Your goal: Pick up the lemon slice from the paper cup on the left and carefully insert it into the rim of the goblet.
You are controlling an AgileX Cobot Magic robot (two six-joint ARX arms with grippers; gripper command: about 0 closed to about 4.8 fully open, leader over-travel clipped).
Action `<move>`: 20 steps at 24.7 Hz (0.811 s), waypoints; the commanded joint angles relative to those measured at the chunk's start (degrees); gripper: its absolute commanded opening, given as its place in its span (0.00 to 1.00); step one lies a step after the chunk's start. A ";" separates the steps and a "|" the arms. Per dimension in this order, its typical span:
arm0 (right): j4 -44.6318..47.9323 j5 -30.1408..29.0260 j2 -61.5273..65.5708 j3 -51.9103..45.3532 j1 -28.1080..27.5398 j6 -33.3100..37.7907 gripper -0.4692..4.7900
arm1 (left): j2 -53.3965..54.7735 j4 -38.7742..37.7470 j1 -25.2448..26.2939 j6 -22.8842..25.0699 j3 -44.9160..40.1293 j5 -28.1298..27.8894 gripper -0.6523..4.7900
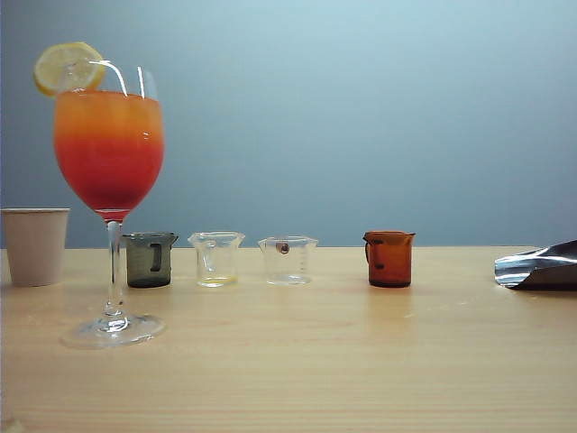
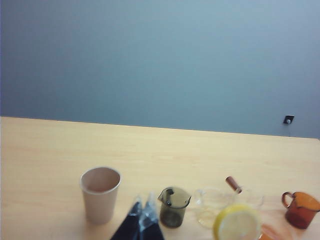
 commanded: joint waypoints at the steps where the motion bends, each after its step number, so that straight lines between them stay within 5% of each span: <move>1: 1.27 0.39 -3.30 -3.21 -0.02 0.22 0.08 | -4.26 1.44 -0.04 -0.37 -4.15 -2.91 0.11; 12: 5.77 0.11 -14.51 -18.84 -0.07 3.21 0.08 | -7.30 14.03 -0.04 -0.33 -20.11 -3.21 0.11; 20: 5.73 -2.43 -19.76 -26.18 -0.02 7.32 0.08 | -7.30 21.35 -0.04 -0.37 -31.23 -9.51 0.11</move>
